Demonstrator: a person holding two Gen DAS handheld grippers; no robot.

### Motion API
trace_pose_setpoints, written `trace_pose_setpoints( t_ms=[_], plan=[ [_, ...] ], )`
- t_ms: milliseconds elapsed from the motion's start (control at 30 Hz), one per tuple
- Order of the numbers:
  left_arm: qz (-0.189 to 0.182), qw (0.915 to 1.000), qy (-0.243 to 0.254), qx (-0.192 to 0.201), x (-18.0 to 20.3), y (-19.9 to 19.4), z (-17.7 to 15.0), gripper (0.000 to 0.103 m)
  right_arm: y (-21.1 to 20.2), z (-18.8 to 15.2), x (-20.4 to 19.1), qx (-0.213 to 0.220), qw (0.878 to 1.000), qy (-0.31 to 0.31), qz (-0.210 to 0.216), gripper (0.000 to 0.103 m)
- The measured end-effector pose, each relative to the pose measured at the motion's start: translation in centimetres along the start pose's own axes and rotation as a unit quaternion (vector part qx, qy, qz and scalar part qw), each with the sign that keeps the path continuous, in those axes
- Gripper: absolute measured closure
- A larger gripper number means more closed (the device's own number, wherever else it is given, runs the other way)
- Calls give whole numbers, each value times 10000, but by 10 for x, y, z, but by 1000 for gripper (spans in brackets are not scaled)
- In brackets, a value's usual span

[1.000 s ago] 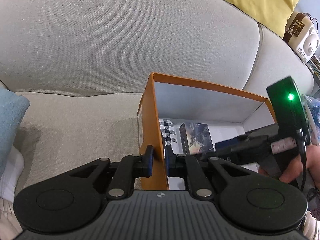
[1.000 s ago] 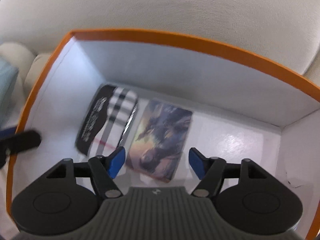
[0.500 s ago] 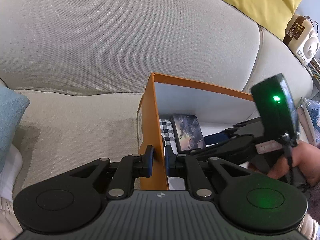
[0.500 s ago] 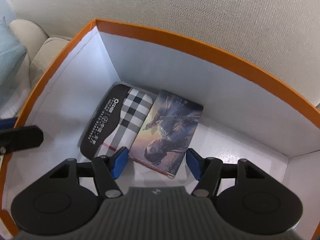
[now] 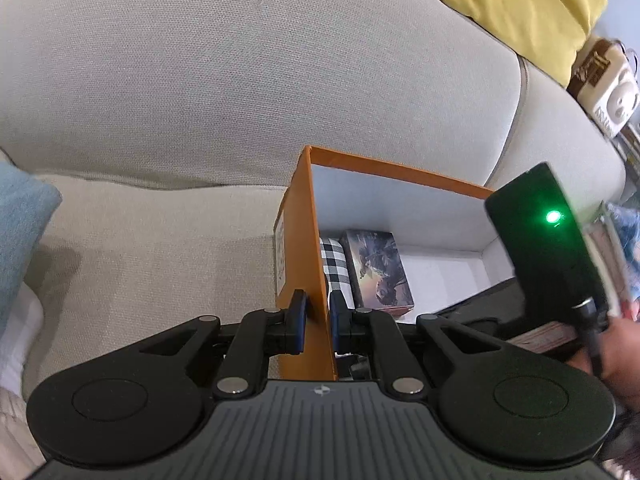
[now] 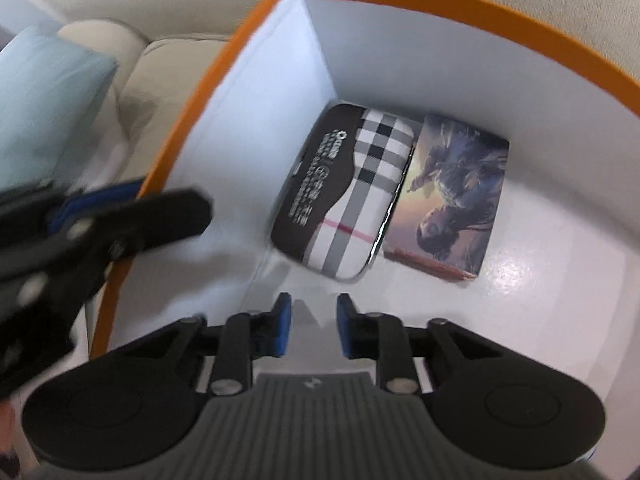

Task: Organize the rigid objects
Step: 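Lower and release the plaid case with left tool while right tool releases the photo card box inside, then withdraw both tools from the box toward the remaining items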

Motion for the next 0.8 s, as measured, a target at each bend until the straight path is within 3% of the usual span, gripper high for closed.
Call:
trace_pose_setpoints(
  t_ms=[133,300,367,433,600,667,800],
  plan=[
    [44,9999,107,14,4,-1,0,90,7,7,12,190,9995,121,-209,86],
    [48,10000,57,0,3,0,0,90,-5,1,19,386,9991,148,-91,84],
    [71,9999,-52,-114,2,-3,-1,83,-22,-7,19,584,9982,95,-83,80],
    [263,9996,58,-118,4,-10,-2,63,-50,-20,20,990,9949,-45,-163,70],
    [424,9988,228,22,15,-28,-8,56,-119,-57,46,2119,9720,-22,-1017,47],
    [533,9982,269,40,20,-29,-13,56,-128,-62,56,2407,9595,191,-1454,42],
    [785,9965,296,-49,25,-24,-32,56,-152,-110,101,2716,9350,791,-2137,33]
  ],
)
Point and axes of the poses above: each gripper's, at about its wrist camera, not at the fingertips, and y roughly the way its jaws point, x to its right, z to its top, the point moved 4 cm from there along y, roughly the way its jaws point, and after that the axes turned 1 degree about -x, right-handed, at the moved point
